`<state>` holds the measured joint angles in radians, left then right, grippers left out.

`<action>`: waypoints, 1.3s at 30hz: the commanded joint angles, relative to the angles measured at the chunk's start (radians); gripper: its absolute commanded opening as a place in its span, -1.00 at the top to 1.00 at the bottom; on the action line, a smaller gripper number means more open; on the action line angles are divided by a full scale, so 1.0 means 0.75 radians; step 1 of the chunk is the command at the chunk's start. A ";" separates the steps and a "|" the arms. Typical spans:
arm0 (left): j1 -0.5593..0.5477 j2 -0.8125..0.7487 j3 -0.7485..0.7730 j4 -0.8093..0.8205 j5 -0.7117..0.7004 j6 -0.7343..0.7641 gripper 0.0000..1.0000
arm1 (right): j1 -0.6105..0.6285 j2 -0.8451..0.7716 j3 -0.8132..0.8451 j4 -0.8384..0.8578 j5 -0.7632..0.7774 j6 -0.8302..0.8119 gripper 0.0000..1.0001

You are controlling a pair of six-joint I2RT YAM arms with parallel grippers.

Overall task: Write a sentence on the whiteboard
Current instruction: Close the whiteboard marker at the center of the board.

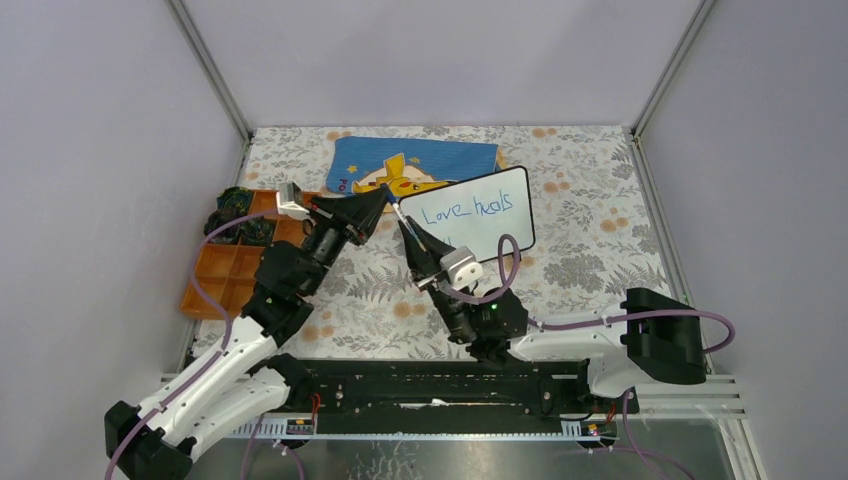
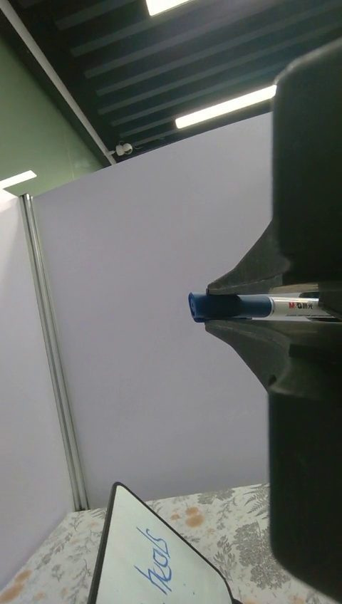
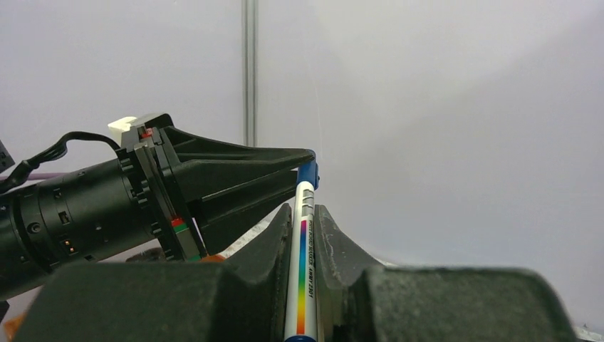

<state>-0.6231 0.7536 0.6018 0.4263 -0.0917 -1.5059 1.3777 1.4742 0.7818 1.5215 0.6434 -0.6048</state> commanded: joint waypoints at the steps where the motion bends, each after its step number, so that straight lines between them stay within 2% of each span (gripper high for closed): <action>1: -0.041 0.068 0.106 0.153 0.116 0.083 1.00 | 0.007 -0.039 0.034 0.088 -0.119 0.042 1.00; 7: -0.094 0.155 0.167 0.247 0.178 0.130 1.00 | -0.019 -0.098 -0.020 0.089 -0.137 0.116 1.00; 19: -0.117 0.159 0.187 0.279 0.196 0.253 1.00 | -0.023 -0.170 -0.103 0.061 -0.208 0.036 1.00; 21: -0.117 0.162 0.191 0.280 0.196 0.263 0.90 | -0.023 -0.175 -0.109 0.059 -0.216 0.030 1.00; 26: -0.118 0.172 0.201 0.268 0.183 0.279 0.85 | -0.023 -0.182 -0.112 0.059 -0.221 0.022 1.00; 34: -0.118 0.198 0.212 0.267 0.196 0.270 0.64 | -0.024 -0.186 -0.112 0.088 -0.225 0.005 1.00; 39: -0.117 0.205 0.218 0.265 0.204 0.266 0.58 | -0.023 -0.185 -0.108 0.099 -0.227 -0.001 1.00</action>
<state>-0.6930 0.8932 0.7254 0.5854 -0.0132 -1.3247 1.3525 1.3369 0.6979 1.5833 0.5594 -0.6102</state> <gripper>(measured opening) 0.205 0.178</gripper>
